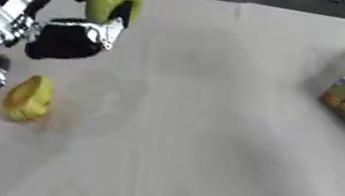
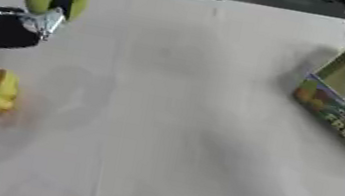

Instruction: Pick up the objects with one hand, pass them to the other hand, and then place them into the box on the other side of the table.

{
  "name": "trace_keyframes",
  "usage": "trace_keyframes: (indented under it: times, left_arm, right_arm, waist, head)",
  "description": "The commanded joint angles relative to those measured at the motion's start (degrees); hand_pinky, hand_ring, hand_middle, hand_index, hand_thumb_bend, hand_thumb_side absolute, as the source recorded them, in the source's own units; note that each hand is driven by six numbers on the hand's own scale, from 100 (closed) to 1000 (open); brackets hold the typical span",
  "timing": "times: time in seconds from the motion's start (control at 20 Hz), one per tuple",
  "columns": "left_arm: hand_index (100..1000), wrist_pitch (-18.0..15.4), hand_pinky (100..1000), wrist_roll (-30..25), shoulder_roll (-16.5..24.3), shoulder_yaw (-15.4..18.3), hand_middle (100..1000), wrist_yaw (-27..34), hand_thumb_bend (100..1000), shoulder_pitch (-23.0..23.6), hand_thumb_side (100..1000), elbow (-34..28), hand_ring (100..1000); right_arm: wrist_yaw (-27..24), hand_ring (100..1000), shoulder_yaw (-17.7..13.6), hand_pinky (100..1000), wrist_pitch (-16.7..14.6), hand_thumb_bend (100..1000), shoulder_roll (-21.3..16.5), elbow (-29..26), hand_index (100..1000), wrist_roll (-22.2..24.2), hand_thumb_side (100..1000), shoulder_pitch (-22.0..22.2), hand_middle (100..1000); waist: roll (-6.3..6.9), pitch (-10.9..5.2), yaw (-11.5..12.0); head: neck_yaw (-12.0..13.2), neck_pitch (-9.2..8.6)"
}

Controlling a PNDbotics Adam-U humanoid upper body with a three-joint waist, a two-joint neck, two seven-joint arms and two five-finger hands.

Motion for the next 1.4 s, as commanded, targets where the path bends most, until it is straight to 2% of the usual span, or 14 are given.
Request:
trace_keyframes:
  times: [0.05,0.2,0.3,0.35,0.4,0.5,0.7,0.85,1.1,1.25,1.3,1.4]
  left_arm:
    - [341,-1.66,528,0.75,-0.66,-0.4,384,-2.69,100,-0.5,255,-0.9,483]
    - [341,-2.72,529,1.06,-1.78,-0.95,386,-4.46,100,-0.39,259,-0.01,485]
    - [342,-4.05,530,1.6,-2.67,-1.26,388,-5.83,100,-0.4,262,0.94,486]
    - [343,-4.85,533,1.73,-3.11,-1.46,390,-6.46,100,-0.49,267,1.36,488]
    - [344,-5.67,534,1.75,-3.48,-1.61,391,-7.18,100,-0.6,261,1.74,490]
    - [344,-6.99,533,1.7,-4.14,-1.75,390,-8.53,100,-0.67,263,2.4,489]
    - [343,-8.76,531,2.29,-5.21,-2.09,389,-9.09,100,-0.39,272,3.41,487]
    - [340,-9.93,525,3.19,-5.71,-2.41,385,-8.29,100,0.03,282,4.57,482]
    - [341,-11.81,520,7.15,-6.85,-2.83,379,-5.38,100,0.8,309,8.1,475]
    - [341,-13.52,519,9.5,-7.06,-2.92,378,-3.84,100,1.1,315,10.54,474]
    - [340,-13.99,518,10.1,-7.02,-2.9,377,-3.68,100,1.22,316,11.08,473]
    - [339,-14.68,517,11.04,-6.73,-2.88,376,-3.47,100,1.55,316,11.89,473]
  right_arm:
    - [4.29,908,3.22,801,1.24,100,-1.23,-1.96,899,6.14,561,-3.71,791]
    - [10.98,900,7.71,803,2.05,100,-0.08,-1.86,898,14.79,548,-8.15,792]
    - [15.82,881,10.76,799,1.91,130,2.01,-0.71,898,20.64,537,-11.35,792]
    - [18.14,878,12.43,798,1.6,263,3.53,0.05,900,23.43,478,-12.98,794]
    - [20.29,878,13.85,798,1.17,153,5.25,0.92,901,25.93,529,-14.32,798]
    - [23.57,879,15.78,799,0.23,169,8.68,2.7,902,29.69,523,-16.02,800]
    - [29.01,870,17.83,793,-1.58,223,14.17,5.67,907,33.94,487,-17.04,800]
    - [30.25,876,18.9,795,-2.29,237,16.8,7.75,909,36.76,452,-17.47,799]
    - [29.08,887,20.33,802,-2.63,245,20.2,10.4,909,42.08,356,-18.65,794]
    - [27.66,888,20.6,804,-2.36,227,20.72,11.06,911,45.22,310,-19.35,792]
    - [27.21,890,20.56,805,-2.25,187,20.54,11.2,913,46.23,301,-19.5,792]
    - [26.41,890,20.13,806,-2.11,198,19.8,11.35,914,47.9,255,-19.86,794]
  waist:
    - [-0.84,-2.73,-0.22]
    - [-1.01,-2.96,-0.54]
    - [-1.08,-3.15,-0.7]
    - [-1.09,-3.25,-0.76]
    - [-1.1,-3.33,-0.83]
    - [-1.09,-3.44,-1.01]
    - [-0.99,-3.51,-1.17]
    - [-0.9,-3.48,-1.18]
    - [-0.86,-3.34,-1.1]
    - [-0.93,-3.28,-1.03]
    - [-0.96,-3.27,-1.02]
    - [-1.01,-3.24,-1.03]
  head:
    - [0.84,0.34]
    - [1.43,0.77]
    - [1.53,1.23]
    - [1.47,1.43]
    - [1.46,1.6]
    - [1.57,1.75]
    - [2.11,1.35]
    - [2.86,0.66]
    - [4.02,-0.29]
    - [4.41,-0.49]
    - [4.58,-0.49]
    - [4.95,-0.53]
